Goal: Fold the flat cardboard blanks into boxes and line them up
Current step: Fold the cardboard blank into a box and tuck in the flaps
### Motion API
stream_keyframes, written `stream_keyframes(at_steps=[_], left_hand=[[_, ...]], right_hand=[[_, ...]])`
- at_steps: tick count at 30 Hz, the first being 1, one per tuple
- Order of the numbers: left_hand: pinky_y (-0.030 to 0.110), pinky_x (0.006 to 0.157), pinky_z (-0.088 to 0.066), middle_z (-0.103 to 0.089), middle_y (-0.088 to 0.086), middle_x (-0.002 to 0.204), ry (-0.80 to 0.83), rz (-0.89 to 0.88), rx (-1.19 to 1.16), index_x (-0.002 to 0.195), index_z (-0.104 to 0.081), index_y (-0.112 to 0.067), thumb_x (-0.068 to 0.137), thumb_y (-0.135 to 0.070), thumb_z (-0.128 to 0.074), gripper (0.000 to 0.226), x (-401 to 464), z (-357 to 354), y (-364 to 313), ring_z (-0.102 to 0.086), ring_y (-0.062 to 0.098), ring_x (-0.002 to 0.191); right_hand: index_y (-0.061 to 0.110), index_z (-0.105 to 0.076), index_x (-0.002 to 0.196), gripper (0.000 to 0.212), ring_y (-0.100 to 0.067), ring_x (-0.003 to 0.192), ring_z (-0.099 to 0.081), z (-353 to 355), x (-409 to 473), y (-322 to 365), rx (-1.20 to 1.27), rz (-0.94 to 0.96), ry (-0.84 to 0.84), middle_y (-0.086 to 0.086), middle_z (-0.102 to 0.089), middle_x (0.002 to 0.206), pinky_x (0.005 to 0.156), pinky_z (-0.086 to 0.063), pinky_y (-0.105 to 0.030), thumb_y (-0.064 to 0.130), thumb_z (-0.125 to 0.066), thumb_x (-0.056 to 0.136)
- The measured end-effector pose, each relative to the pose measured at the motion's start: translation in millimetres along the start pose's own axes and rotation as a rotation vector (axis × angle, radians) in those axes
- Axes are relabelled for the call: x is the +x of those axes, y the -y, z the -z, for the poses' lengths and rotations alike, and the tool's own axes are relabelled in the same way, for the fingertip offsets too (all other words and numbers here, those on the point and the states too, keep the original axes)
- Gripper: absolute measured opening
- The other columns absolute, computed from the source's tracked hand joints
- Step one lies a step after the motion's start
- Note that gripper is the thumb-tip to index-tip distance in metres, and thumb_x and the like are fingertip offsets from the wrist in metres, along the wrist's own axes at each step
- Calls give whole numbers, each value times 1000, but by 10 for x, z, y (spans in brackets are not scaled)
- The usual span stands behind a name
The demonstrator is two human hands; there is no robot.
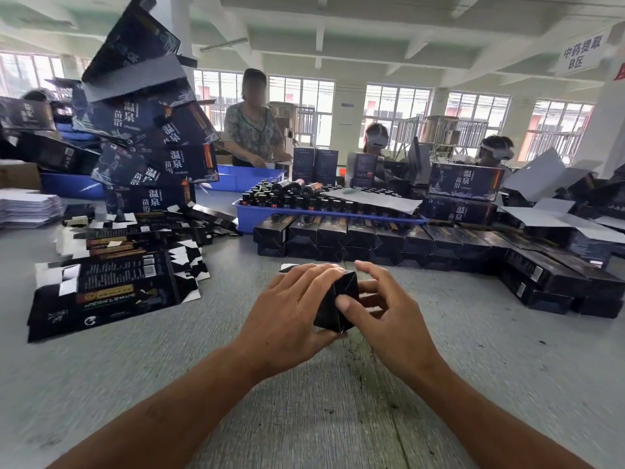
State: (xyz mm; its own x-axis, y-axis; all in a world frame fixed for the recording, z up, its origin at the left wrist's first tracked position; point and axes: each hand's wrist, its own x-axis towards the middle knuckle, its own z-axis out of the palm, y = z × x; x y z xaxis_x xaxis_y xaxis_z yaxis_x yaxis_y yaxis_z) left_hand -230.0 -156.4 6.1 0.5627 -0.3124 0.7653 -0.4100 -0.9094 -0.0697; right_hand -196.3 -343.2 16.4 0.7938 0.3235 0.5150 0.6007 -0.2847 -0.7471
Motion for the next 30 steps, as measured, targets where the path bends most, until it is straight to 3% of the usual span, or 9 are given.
stream_keyframes(at_steps=[3,5,8,10,14,17,20,26,30], left_hand=[[38,107,-46,-52,1,146,30,-68,9,147,-39,-16,85,-59,-59,79,-5,-29,-33,-46,19,134],[38,112,-41,-45,2,153,31,-124,16,151,-35,-17,89,-54,-60,76,-17,-65,-48,-42,20,140],[43,115,-38,-33,9,161,17,-98,32,154,-31,-18,87,-42,-74,83,-28,-79,-59,-35,27,146],[47,113,-39,-33,14,160,-26,17,55,152,-31,-16,84,-35,-78,85,-20,-66,-48,-37,31,144],[40,111,-37,-33,4,159,-65,438,-202,156,-29,-24,99,-46,-54,66,25,14,24,-39,18,139],[22,96,-44,-50,-5,146,-49,672,-655,155,-24,-40,94,-61,-41,66,53,72,100,-54,-4,116],[29,100,-50,-66,-9,129,-73,673,-931,139,-35,-56,99,-48,-48,43,90,124,149,-62,0,113],[18,80,-55,-69,-18,108,-70,595,-1044,134,-51,-53,94,-29,-69,50,121,189,161,-69,7,104],[18,79,-55,-63,-28,105,-13,572,-1019,120,-57,-65,85,-38,-76,48,133,230,118,-67,2,100]], right_hand=[[54,-29,145,82,13,96,-62,-42,-21,26,-13,-37,44,26,-58,112,65,-47,-2,66,-70,75],[49,-29,147,80,15,92,-62,-68,1,10,32,-76,21,21,-61,107,62,-48,-2,47,-76,82],[34,-41,143,67,-9,86,-71,-15,75,-27,241,-255,-72,-2,-65,107,62,-57,-19,14,-72,86],[17,-54,128,53,-17,83,-73,61,126,-68,383,-370,-111,-9,-71,103,65,-61,-29,-1,-66,80],[7,-65,106,36,-14,68,-72,149,167,-152,561,-474,-60,-4,-76,85,56,-55,-24,-10,-64,74],[10,-67,106,39,-15,77,-74,120,156,-193,497,-465,52,-3,-78,90,62,-56,-25,-9,-69,72],[14,-68,109,42,-16,91,-75,70,125,-175,367,-414,176,-1,-78,98,70,-57,-21,-5,-73,71],[32,-50,139,61,-6,111,-66,79,110,-84,249,-306,152,9,-69,119,88,-54,-24,15,-76,86],[55,-46,136,60,14,111,-59,145,116,13,300,-118,80,31,-67,114,73,-50,-5,20,-69,94]])
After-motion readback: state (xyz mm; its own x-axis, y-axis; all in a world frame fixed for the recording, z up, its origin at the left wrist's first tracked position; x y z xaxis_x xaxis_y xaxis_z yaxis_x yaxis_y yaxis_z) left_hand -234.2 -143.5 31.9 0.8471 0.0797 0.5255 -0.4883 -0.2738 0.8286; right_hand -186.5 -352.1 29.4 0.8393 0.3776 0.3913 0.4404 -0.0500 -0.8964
